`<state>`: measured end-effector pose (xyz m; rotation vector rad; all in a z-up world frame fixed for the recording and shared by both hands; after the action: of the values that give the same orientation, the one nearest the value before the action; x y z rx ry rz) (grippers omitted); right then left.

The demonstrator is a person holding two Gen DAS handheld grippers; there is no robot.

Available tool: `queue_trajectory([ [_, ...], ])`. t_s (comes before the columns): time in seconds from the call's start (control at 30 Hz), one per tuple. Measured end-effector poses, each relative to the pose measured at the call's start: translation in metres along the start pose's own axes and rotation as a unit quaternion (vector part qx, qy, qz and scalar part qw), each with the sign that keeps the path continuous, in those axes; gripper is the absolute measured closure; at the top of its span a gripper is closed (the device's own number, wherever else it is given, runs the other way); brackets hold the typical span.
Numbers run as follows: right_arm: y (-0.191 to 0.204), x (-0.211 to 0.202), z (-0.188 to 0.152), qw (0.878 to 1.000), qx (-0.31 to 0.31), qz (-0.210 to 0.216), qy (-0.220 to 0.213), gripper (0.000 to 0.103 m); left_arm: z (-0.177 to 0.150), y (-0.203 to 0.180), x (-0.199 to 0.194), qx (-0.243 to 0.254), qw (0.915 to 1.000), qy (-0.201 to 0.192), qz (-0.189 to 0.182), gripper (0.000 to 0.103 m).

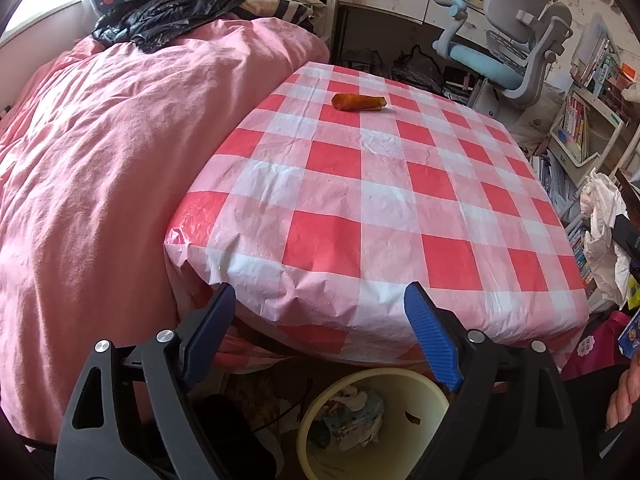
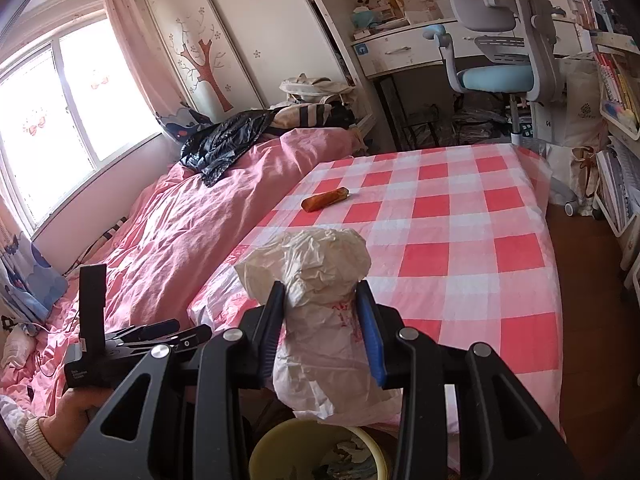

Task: Collect trash
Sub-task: 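Move the right tool holding the white wrapper over the yellow bin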

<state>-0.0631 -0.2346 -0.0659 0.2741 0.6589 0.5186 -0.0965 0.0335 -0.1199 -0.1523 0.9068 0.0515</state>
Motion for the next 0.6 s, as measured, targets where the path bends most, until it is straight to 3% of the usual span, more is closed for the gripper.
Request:
queue_trajectory([
  [0.6,0.014,-0.003,-0.018,0.999,-0.001,0.03,0.019,0.065,-0.002,0.002,0.01,-0.003,0.9999,0.012,0.009,0.02],
])
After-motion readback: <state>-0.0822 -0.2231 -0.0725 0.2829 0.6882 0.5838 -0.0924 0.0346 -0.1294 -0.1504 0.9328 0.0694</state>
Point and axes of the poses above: each gripper's, at about its wrist camera, not at the fingertips, and x roughly the way its jaws point, y to its left, z to its top, the point moved 3 cm from there along x, roughly the way its jaws point
